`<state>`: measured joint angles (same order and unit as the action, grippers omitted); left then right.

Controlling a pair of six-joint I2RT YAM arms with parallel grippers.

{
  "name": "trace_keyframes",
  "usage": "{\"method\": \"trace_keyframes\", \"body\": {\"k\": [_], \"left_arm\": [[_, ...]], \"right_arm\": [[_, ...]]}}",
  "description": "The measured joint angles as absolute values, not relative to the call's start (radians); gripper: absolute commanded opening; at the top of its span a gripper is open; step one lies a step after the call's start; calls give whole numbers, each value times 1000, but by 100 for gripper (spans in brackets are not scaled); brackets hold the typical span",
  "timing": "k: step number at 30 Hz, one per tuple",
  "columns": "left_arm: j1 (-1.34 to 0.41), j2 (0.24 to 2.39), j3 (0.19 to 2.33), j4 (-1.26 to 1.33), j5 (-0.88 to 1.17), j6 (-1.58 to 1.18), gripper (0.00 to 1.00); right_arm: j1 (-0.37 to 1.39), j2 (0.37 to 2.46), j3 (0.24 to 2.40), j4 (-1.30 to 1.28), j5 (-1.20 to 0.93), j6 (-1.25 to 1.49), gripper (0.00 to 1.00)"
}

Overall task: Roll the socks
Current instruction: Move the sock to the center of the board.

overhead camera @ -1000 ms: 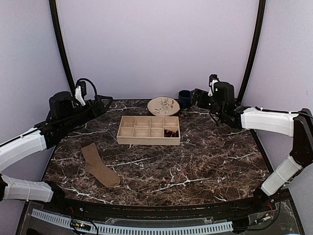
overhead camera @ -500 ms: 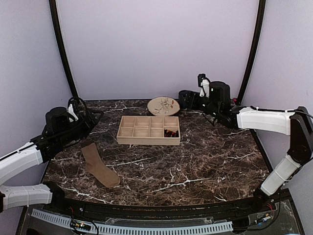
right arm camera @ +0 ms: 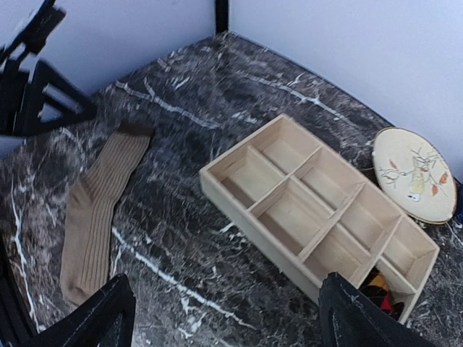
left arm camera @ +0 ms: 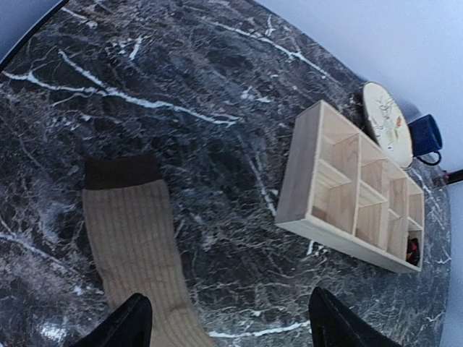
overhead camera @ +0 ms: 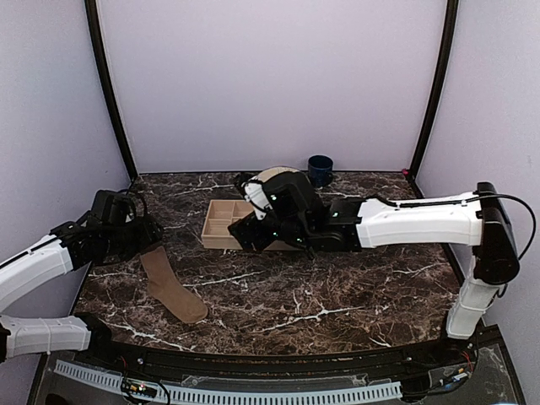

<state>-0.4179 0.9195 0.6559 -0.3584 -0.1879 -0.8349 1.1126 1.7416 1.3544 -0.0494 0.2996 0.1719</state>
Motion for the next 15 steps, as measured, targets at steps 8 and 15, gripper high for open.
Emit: {"method": "trace_keyframes", "body": {"k": [8,15], "left_arm": [[-411,941,656,-519,-245,-867,78],[-384,973,653,-568,-219,-922,78]], "right_arm": [[1237,2005,1603,-239,210,78,87],[1251,2196,1846,-366,90,18,88]]}}
